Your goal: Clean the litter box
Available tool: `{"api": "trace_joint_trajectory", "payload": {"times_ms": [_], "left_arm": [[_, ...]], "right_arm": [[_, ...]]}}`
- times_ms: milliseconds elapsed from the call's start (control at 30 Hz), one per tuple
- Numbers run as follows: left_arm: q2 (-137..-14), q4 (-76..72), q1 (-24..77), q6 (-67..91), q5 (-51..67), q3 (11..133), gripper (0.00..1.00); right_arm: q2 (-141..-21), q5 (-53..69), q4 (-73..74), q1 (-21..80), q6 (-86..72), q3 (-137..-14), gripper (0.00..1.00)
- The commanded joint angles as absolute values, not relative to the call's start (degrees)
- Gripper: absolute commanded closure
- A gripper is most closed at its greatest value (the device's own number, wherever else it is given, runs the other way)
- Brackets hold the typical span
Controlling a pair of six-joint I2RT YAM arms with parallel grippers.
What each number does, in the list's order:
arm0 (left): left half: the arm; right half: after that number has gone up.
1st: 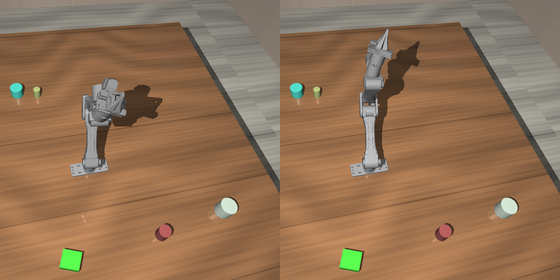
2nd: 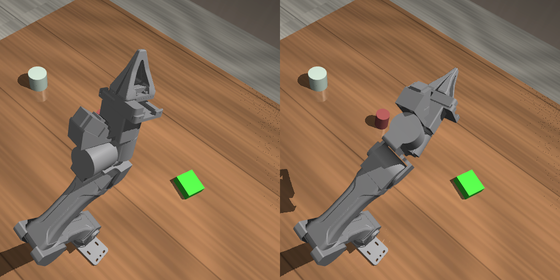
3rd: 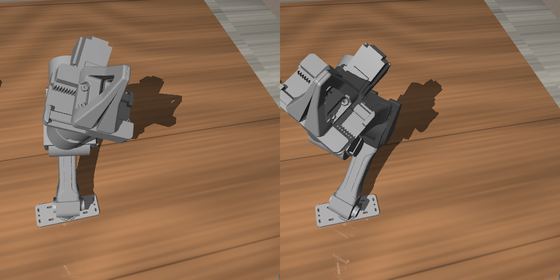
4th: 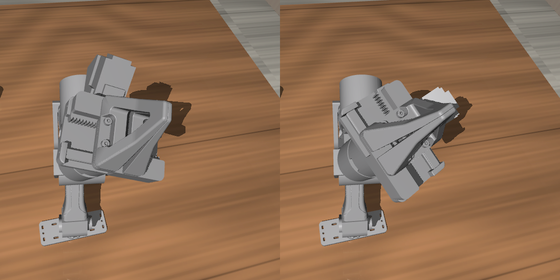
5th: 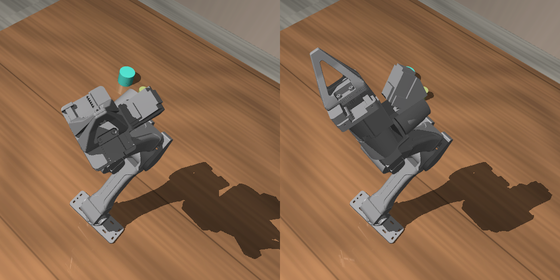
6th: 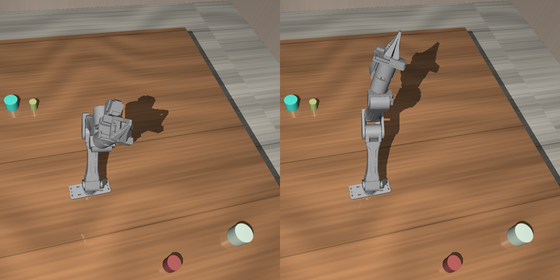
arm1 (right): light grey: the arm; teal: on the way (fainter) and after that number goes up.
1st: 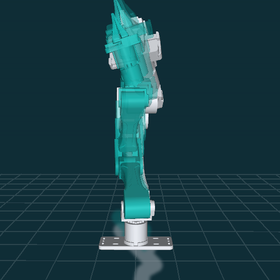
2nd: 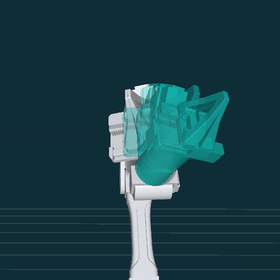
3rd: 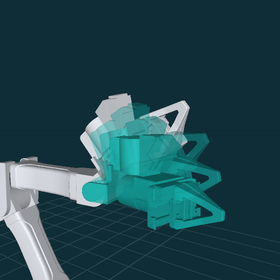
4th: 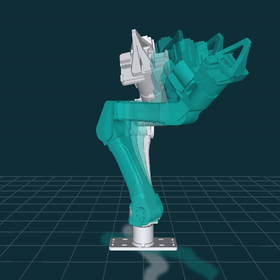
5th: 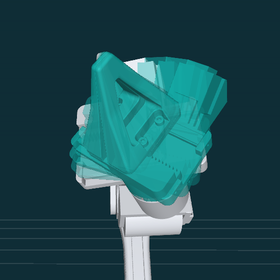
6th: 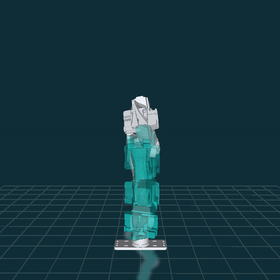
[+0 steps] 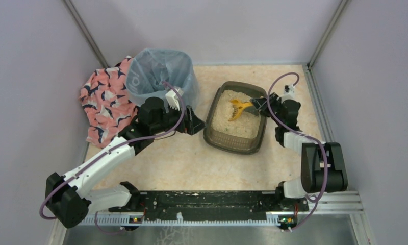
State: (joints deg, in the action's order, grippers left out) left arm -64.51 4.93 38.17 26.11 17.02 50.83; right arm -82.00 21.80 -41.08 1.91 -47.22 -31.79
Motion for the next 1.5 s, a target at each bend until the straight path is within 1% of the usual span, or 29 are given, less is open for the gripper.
{"api": "trace_joint_trajectory", "payload": {"times_ms": [0,267,500,600,833,1000,1067,1167,1300,1400,1467], "left_arm": [[-64.8,3.2,38.4,26.6,17.7,51.4,0.01],[-65.7,2.4,38.5,26.7,18.4,51.6,0.01],[-66.4,2.1,38.5,27.0,19.0,52.2,0.01],[-66.6,2.2,38.5,27.1,19.0,52.6,0.01],[-66.7,1.9,38.7,27.6,19.4,53.0,0.01],[-67.7,0.4,38.7,28.7,20.5,52.4,0.01],[-68.0,0.4,38.8,28.8,20.6,52.7,0.01],[-67.5,0.8,38.8,28.4,20.0,53.2,0.01],[-67.4,0.4,38.8,27.8,18.6,53.1,0.01],[-68.4,0.6,38.8,27.8,19.3,54.0,0.01],[-68.1,0.5,38.8,28.3,19.8,53.8,0.01]], "right_arm": [[-76.5,29.5,-43.1,0.5,-50.8,-32.7,1.0],[-70.9,34.1,-41.3,-7.6,-52.0,-31.0,1.0],[-71.8,39.5,-48.7,-13.0,-57.2,-27.1,1.0],[-73.5,42.0,-54.8,-15.2,-61.9,-25.7,1.0],[-79.4,46.1,-76.0,-19.9,-76.1,-22.6,1.0],[-85.7,45.9,-88.5,-17.7,-82.5,-20.8,1.0],[-87.2,46.8,-91.9,-19.5,-83.9,-19.5,1.0],[-88.3,46.5,-93.4,-22.6,-84.9,-18.7,1.0],[-88.0,45.7,-87.6,-17.4,-80.1,-19.9,1.0],[-86.8,44.8,-85.0,-21.6,-79.2,-19.1,1.0],[-87.2,44.0,-83.9,-21.3,-78.9,-19.3,1.0]]}}
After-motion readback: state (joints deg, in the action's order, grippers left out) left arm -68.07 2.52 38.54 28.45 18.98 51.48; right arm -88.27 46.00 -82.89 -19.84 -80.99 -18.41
